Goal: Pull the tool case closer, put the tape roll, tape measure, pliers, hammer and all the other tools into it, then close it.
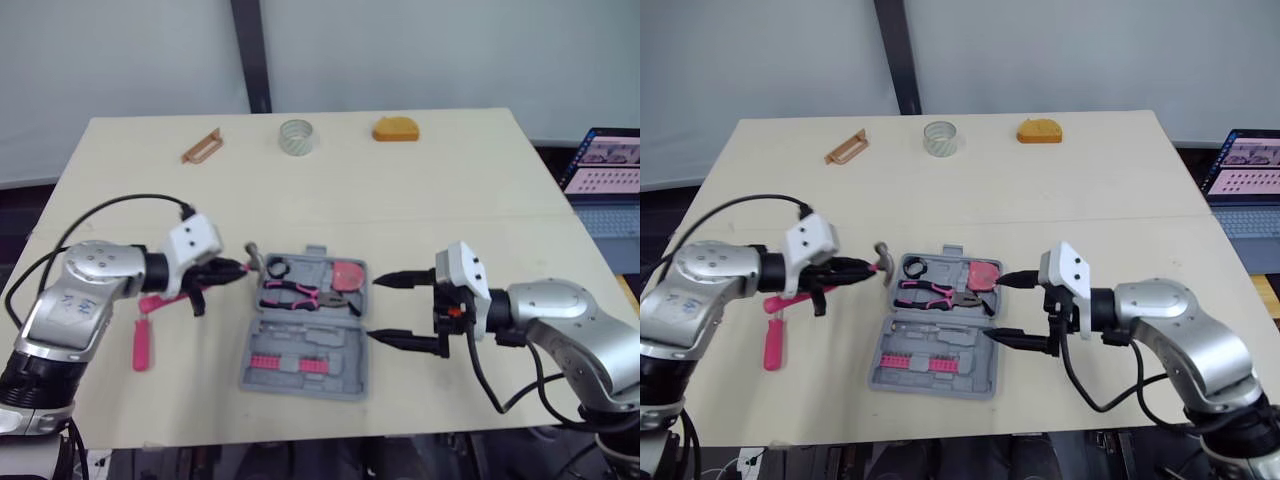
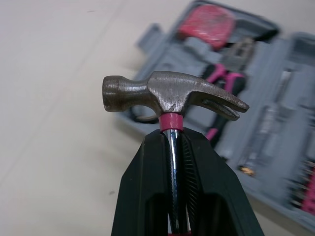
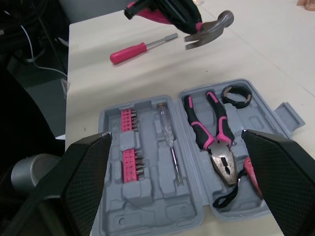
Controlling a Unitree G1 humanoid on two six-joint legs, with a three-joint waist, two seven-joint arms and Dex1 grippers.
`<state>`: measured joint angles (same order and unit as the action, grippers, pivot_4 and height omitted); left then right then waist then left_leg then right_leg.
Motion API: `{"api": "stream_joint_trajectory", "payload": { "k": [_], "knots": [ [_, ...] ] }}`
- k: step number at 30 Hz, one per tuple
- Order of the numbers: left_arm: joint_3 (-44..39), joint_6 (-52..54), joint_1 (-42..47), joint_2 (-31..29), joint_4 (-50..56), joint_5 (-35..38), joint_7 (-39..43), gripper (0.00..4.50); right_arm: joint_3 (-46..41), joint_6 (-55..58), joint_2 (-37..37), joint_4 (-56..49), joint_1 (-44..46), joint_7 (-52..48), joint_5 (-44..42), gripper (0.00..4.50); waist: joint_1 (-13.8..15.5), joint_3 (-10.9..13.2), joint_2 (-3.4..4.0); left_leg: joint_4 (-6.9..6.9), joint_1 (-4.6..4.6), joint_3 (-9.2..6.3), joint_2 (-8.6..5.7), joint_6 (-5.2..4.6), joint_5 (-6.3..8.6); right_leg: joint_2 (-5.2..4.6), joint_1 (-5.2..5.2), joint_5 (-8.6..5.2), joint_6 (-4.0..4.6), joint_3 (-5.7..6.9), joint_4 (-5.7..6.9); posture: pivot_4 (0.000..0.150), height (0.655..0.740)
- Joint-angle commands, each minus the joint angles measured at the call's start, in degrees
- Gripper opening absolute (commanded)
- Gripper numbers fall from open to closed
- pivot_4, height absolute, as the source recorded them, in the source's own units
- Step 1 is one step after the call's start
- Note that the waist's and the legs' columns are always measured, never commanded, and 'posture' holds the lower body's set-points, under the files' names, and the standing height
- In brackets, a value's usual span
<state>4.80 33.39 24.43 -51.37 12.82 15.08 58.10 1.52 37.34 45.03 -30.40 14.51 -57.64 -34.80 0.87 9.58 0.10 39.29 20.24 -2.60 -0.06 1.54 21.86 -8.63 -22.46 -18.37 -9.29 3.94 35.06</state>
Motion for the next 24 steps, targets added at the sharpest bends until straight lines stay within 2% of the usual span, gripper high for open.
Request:
{"api": "stream_joint_trajectory", "payload": {
  "k": [1,4,12,24],
  "knots": [
    [4.2,2.7,1.3,-1.0,5.83,0.61,3.43,0.01,-0.58,-1.22,0.75,-3.96,-1.79,1.25,0.72,4.5,-0.07,0.05,-0.01,0.0,0.0,0.0,0.0,0.0,0.0,0.0,0.0,0.0,0.0,0.0,0.01,0.15,0.74],
    [9.14,5.88,1.71,-1.48,9.75,-0.25,4.98,0.01,-0.87,-0.86,0.63,-4.82,-3.24,2.06,0.88,4.5,-0.18,0.09,-0.05,0.0,0.0,0.0,0.0,0.0,0.0,0.0,0.0,0.0,0.0,0.0,0.02,0.15,0.74],
    [16.94,14.75,7.9,0.89,13.2,-2.51,2.76,0.01,-0.58,-0.55,0.09,-6.39,-5.15,3.96,1.13,4.5,0.14,0.14,-0.13,0.04,0.0,-0.01,0.0,-0.01,0.0,0.01,0.0,0.0,0.0,-0.03,0.06,0.15,0.74],
    [25.77,17.63,12.78,5.08,12.9,-7.21,0.26,0.01,-0.52,-0.42,0.02,-6.52,-5.82,5.72,1.23,4.5,0.43,0.16,-0.15,0.1,0.03,-0.01,0.0,-0.02,0.0,0.01,0.0,0.0,0.0,-0.03,0.06,0.15,0.74]
  ]
}}
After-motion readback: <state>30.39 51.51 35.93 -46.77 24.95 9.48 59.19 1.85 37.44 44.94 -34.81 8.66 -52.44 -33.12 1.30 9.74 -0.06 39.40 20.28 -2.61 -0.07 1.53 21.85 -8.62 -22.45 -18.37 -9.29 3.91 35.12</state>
